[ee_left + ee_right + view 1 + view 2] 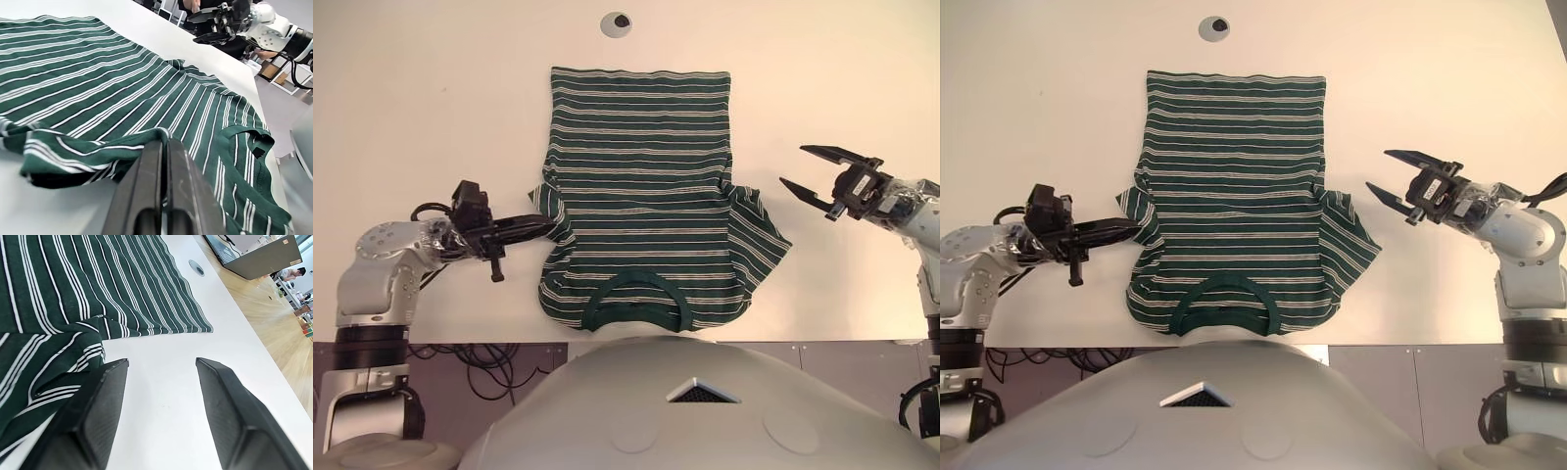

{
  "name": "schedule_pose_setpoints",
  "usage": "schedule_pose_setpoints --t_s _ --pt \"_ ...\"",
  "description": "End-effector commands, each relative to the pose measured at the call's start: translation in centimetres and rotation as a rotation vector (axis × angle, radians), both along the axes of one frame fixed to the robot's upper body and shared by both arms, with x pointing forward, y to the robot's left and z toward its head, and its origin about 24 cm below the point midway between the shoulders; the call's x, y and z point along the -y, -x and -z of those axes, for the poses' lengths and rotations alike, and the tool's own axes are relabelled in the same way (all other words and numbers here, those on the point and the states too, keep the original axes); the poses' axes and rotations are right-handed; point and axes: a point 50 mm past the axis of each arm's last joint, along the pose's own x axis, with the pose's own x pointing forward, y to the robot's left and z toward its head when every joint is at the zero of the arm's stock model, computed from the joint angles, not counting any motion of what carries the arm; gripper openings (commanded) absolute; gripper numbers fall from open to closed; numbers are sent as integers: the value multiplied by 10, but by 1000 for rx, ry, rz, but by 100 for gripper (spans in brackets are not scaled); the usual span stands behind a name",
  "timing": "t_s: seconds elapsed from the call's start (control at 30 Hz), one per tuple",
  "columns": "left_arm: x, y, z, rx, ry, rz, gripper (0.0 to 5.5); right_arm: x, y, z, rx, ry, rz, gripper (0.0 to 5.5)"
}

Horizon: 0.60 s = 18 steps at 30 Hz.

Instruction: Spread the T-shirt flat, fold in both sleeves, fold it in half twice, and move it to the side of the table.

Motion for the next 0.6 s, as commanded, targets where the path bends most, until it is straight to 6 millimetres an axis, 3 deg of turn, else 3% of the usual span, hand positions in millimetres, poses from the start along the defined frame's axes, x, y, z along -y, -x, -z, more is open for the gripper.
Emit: schedule_pose_setpoints --t_s 0.03,0.53,0.6 --pt "9 -4 3 11 -1 26 1 0 2 2 -3 -15 7 256" --pt "40 -18 6 -19 88 30 1 -2 6 8 -24 -43 23 256" --pt "46 -19 6 -2 97 20 19 -5 9 6 -83 -181 58 256"
